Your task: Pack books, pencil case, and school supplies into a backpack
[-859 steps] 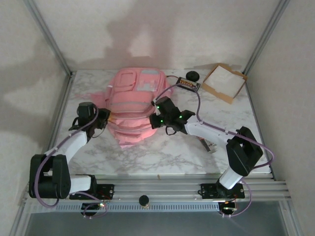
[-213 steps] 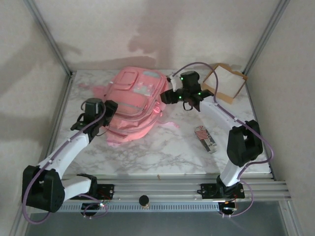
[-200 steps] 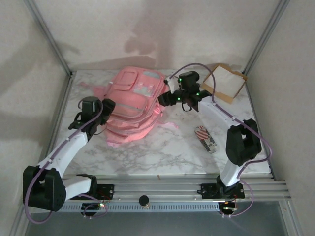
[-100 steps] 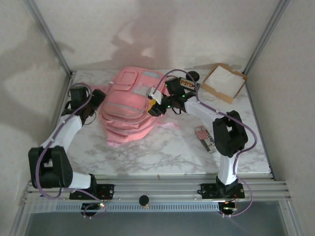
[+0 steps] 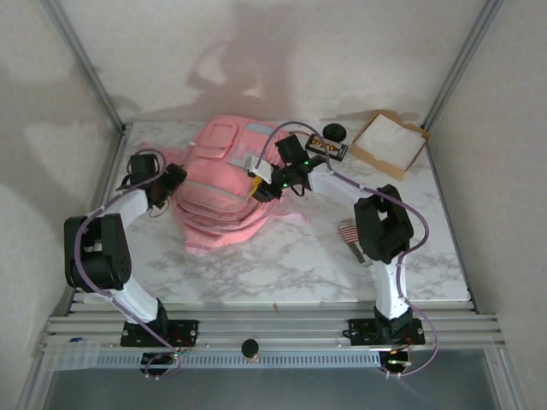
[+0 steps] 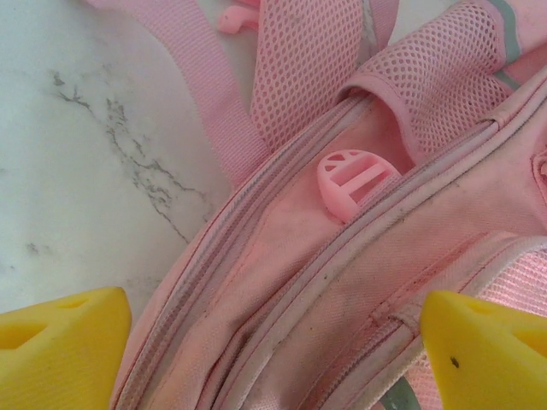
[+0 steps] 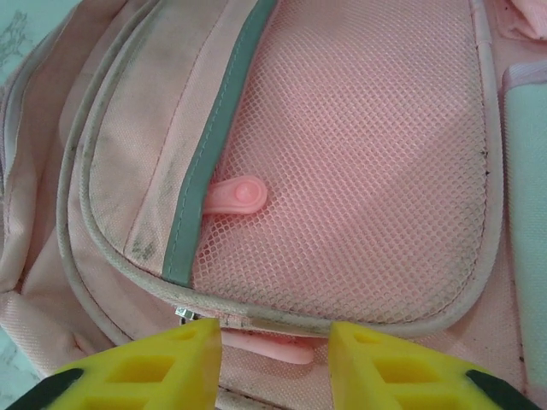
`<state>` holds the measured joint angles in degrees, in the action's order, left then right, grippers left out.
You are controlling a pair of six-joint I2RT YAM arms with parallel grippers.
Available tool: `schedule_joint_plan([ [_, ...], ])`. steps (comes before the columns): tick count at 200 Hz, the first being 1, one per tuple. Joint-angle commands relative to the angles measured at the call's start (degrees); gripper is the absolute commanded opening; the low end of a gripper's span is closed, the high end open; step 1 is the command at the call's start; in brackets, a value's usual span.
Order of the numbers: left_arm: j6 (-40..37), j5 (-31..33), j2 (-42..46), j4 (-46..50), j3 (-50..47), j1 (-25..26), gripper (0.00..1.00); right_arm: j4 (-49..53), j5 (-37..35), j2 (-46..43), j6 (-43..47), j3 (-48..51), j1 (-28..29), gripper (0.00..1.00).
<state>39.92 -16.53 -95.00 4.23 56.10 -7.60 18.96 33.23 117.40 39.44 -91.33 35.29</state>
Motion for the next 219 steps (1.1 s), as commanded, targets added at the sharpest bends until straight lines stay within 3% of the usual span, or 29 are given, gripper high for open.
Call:
schedule_joint_plan([
  [1,1.4,-1.4,-0.5,-3.1,-2.4,-0.1,0.87,-2.2,3.5,-3.7,-0.5,4.7,1.6,0.42],
  [17,2.9,-4.1,-1.3,-5.8,-3.9,-0.1,0.85,-1.0,3.6,-3.6,-0.8,4.8,1.6,0.43],
  [45,1.6,-3.0,-2.1,-4.0,-3.6,0.0,0.83,-1.9,3.5,-3.6,-1.3,6.3,1.7,0.48],
  [88,2.4,-5.6,-1.2,-6.0,-6.3,0.2,0.79,0.2,2.9,-1.4,0.0,4.4,3.0,0.43],
  [153,2.1,-6.2,-1.3,-5.9,-7.3,0.2,0.76,-8.8,-3.0,-11.6,-1.7,17.1,4.3,0.47],
  [200,1.9,-5.6,-0.4,-5.8,-7.9,0.5,0.76,-14.9,-7.7,-12.3,-4.3,16.5,2.3,0.51],
  [219,1.8,-5.7,-0.6,-5.6,-7.8,0.6,0.76,-12.4,-8.1,-9.1,-3.7,12.7,1.5,0.52],
])
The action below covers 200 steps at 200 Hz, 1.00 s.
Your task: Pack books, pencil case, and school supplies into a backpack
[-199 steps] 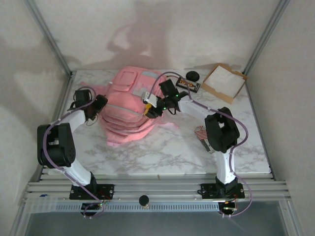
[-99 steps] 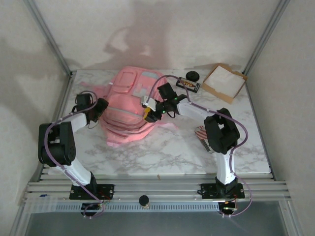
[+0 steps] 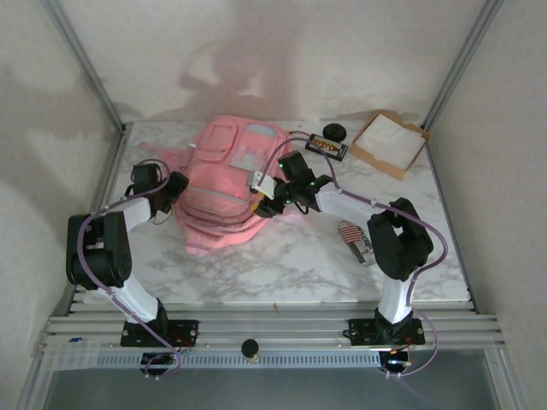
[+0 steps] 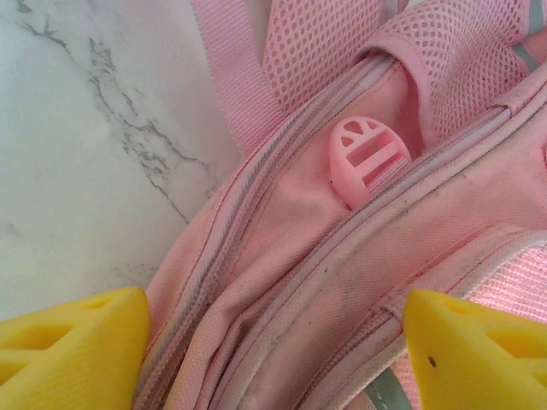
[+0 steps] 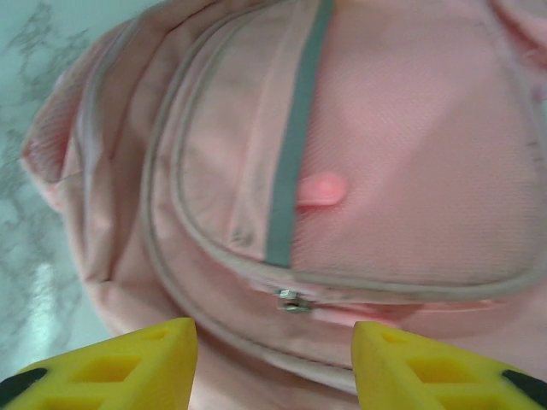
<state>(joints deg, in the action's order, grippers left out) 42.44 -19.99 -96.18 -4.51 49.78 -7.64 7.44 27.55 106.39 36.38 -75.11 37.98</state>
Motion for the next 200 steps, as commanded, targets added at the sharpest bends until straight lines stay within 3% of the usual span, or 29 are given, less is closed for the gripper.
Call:
schedule_joint_plan([
  [1,-0.7,-2.2,0.6,3.1,-1.5,0.6,0.76,-0.9,-2.5,2.2,-0.6,-3.7,-1.1,0.52],
  [92,-1.4,-2.6,-0.1,3.6,-1.3,0.8,0.76,9.4,-0.2,10.6,6.1,-12.1,-0.1,0.6],
  [200,-1.7,-3.0,-0.8,3.5,-1.4,1.1,0.76,4.8,-4.8,4.4,5.9,-3.0,1.6,0.59],
])
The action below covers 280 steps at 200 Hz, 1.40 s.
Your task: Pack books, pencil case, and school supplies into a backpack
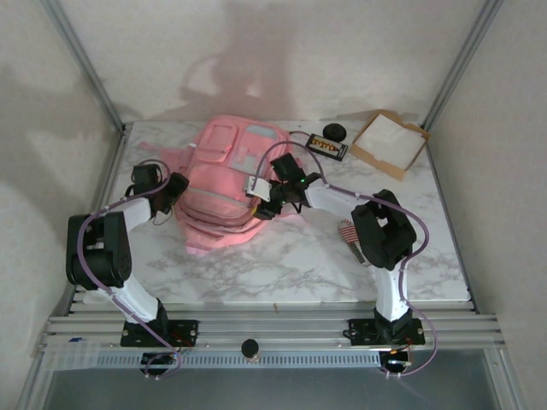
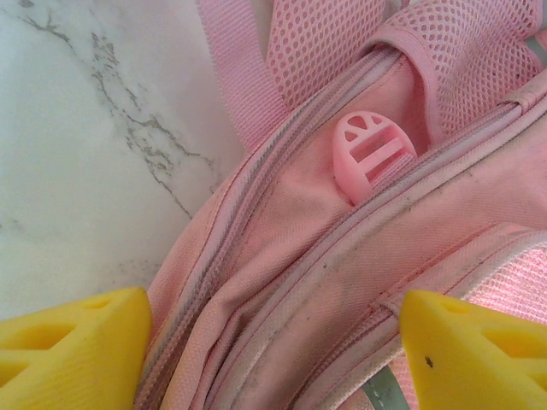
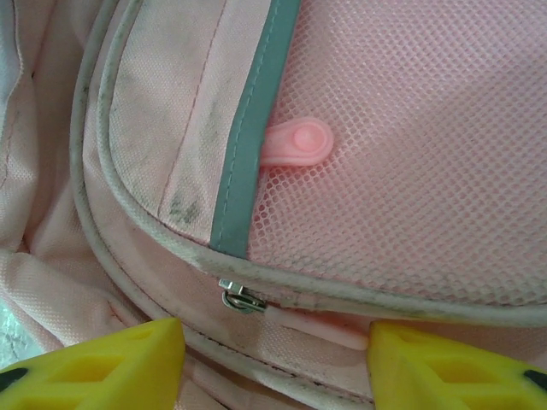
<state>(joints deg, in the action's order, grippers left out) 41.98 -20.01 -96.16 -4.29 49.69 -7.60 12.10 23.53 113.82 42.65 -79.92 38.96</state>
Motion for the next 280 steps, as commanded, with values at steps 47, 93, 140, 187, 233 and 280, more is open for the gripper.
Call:
schedule_joint_plan([
  [47,-0.9,-3.0,-0.5,3.2,-1.4,1.7,0.75,0.8,-1.8,0.0,0.0,-0.9,2.3,0.52],
  [93,-1.1,-3.3,-0.6,3.1,-1.7,1.7,0.75,-0.2,-2.9,-1.7,0.0,2.4,2.7,0.34],
  [140,-0.1,-5.2,-0.6,1.8,-3.0,2.3,0.7,-0.3,-3.8,-1.9,-0.6,2.9,4.1,0.17],
  [187,1.1,-7.4,2.2,0.2,-7.2,2.5,0.55,-2.8,-2.4,-7.0,-4.9,7.0,5.8,0.02],
  [233,1.7,-7.9,4.6,-0.5,-9.8,2.8,0.49,-5.1,-2.3,-10.3,-9.7,11.9,6.4,0.0],
  [280,1.3,-6.9,6.8,0.8,-10.2,3.4,0.48,-7.2,-2.5,-10.5,-12.0,13.6,4.9,0.0],
])
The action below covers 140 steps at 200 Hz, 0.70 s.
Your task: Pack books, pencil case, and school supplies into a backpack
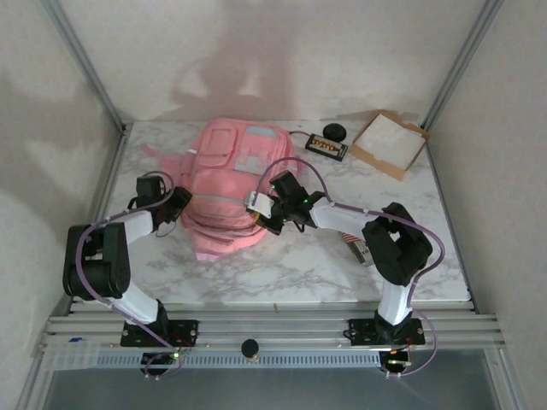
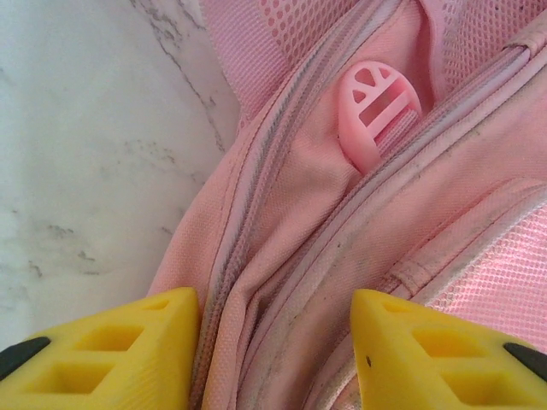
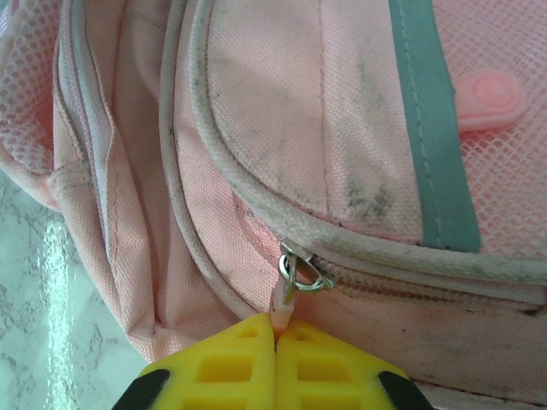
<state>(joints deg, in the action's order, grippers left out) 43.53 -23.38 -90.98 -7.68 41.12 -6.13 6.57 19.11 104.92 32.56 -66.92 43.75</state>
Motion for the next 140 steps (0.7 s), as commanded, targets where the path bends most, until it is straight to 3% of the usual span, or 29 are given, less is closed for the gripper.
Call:
schedule_joint_plan([
  [1,-0.2,-3.5,1.7,4.2,-1.7,1.9,0.48,-1.6,1.9,-1.7,-1.8,0.6,0.1,0.0],
  [49,3.3,-4.3,6.4,1.9,-5.4,4.6,0.37,0.0,1.9,-4.1,-1.3,2.3,2.4,0.0],
  [140,12.2,-0.9,17.3,-1.9,-13.3,16.5,0.18,6.7,-6.8,-5.7,-4.3,1.0,7.7,0.0],
])
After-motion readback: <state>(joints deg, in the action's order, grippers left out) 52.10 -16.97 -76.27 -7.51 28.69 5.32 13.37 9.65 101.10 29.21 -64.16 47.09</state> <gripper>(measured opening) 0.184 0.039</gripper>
